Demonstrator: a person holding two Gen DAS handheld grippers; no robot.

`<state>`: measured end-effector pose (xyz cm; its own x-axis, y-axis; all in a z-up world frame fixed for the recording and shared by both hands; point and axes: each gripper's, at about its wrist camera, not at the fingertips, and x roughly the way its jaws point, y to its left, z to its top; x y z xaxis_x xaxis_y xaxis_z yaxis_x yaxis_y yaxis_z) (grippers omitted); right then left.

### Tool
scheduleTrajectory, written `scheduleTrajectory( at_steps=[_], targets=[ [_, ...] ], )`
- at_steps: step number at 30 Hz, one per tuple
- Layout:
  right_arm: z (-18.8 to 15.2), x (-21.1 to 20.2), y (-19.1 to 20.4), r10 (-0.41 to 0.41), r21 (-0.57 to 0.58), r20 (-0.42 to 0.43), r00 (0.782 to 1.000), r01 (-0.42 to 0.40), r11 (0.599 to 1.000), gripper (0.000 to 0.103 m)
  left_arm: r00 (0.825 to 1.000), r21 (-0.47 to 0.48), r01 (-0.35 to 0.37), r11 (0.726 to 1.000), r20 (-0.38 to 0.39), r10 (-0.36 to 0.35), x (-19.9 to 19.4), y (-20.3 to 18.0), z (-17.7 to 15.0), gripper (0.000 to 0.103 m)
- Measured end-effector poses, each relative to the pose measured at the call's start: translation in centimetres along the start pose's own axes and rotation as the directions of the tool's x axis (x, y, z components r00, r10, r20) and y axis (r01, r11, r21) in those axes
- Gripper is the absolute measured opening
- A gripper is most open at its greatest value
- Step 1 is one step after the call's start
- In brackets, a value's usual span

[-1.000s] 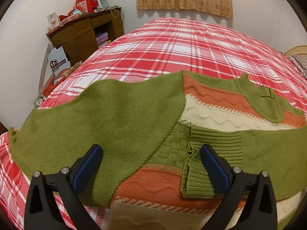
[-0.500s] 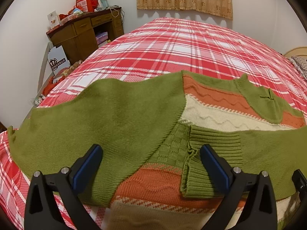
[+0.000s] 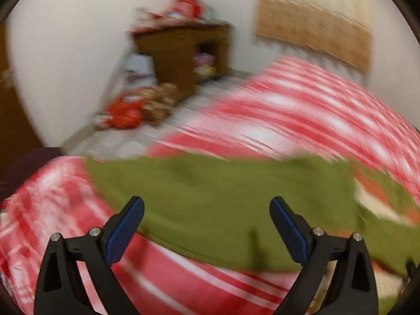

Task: Fold small clothes
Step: 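Grasp the other green sleeve cuff with the left gripper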

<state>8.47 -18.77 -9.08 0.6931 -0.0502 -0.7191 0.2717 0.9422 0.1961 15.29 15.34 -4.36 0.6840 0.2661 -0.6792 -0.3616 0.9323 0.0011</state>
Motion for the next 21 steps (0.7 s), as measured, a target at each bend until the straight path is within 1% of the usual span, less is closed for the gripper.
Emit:
scheduleTrajectory(
  at_steps=[1, 2, 3, 4, 5, 7, 8, 10, 11, 13, 14, 17, 19, 21],
  targets=[
    [0.0, 0.0, -0.1, 0.007, 0.007, 0.001, 1.0, -0.007, 1.0, 0.002, 0.999, -0.029, -0.036, 0.999, 0.02, 0.037, 0.4, 1.6, 0.9, 0.099],
    [0.0, 0.0, -0.2, 0.011, 0.01, 0.001, 1.0, -0.011, 1.0, 0.002, 0.997, -0.062, -0.074, 0.995, 0.016, 0.075, 1.3, 3.5, 2.0, 0.098],
    [-0.1, 0.0, -0.2, 0.012, 0.012, 0.001, 1.0, -0.012, 1.0, 0.002, 0.995, -0.082, -0.096, 0.992, 0.002, 0.097, 2.2, 4.6, 2.7, 0.097],
    [-0.1, 0.0, -0.1, 0.012, 0.012, 0.001, 1.0, -0.012, 1.0, 0.002, 0.991, -0.106, -0.132, 0.986, -0.019, 0.131, 3.2, 5.8, 3.3, 0.092],
    [-0.1, 0.0, -0.1, 0.01, 0.011, 0.001, 1.0, -0.01, 1.0, 0.002, 0.985, -0.13, -0.173, 0.976, -0.039, 0.17, 4.3, 7.0, 3.8, 0.09],
    [0.0, 0.0, -0.2, 0.009, 0.01, 0.001, 1.0, -0.009, 1.0, 0.002, 0.974, -0.149, -0.224, 0.963, -0.073, 0.215, 5.8, 8.4, 4.2, 0.087],
    [0.0, 0.0, -0.2, 0.009, 0.009, 0.001, 1.0, -0.009, 1.0, 0.002, 0.966, -0.144, -0.253, 0.957, -0.099, 0.24, 7.1, 9.0, 4.4, 0.087],
    [-0.1, 0.0, -0.1, 0.009, 0.01, 0.001, 1.0, -0.009, 1.0, 0.002, 0.948, -0.132, -0.302, 0.944, -0.143, 0.283, 8.5, 9.2, 4.2, 0.08],
    [-0.1, 0.0, -0.1, 0.009, 0.01, 0.001, 1.0, -0.009, 1.0, 0.002, 0.935, -0.136, -0.324, 0.936, -0.195, 0.295, 9.6, 9.5, 4.1, 0.078],
    [-0.1, 0.0, -0.1, 0.009, 0.01, 0.001, 1.0, -0.009, 1.0, 0.002, 0.921, -0.162, -0.332, 0.929, -0.27, 0.282, 11.0, 9.5, 3.5, 0.076],
    [-0.1, 0.0, -0.1, 0.009, 0.01, 0.001, 1.0, -0.009, 1.0, 0.002, 0.915, -0.168, -0.337, 0.927, -0.291, 0.28, 11.5, 9.3, 3.2, 0.076],
    [-0.1, 0.0, -0.1, 0.009, 0.01, 0.002, 1.0, -0.009, 1.0, 0.002, 0.9, -0.155, -0.381, 0.911, -0.288, 0.328, 12.1, 8.6, 3.0, 0.077],
    [-0.1, 0.0, -0.2, 0.01, 0.011, 0.002, 1.0, -0.01, 1.0, 0.002, 0.89, -0.163, -0.401, 0.901, -0.3, 0.342, 12.3, 8.5, 3.1, 0.077],
    [-0.1, 0.0, -0.1, 0.009, 0.01, 0.002, 1.0, -0.009, 1.0, 0.002, 0.888, -0.181, -0.409, 0.895, -0.304, 0.344, 12.2, 8.6, 3.1, 0.076]
  ],
)
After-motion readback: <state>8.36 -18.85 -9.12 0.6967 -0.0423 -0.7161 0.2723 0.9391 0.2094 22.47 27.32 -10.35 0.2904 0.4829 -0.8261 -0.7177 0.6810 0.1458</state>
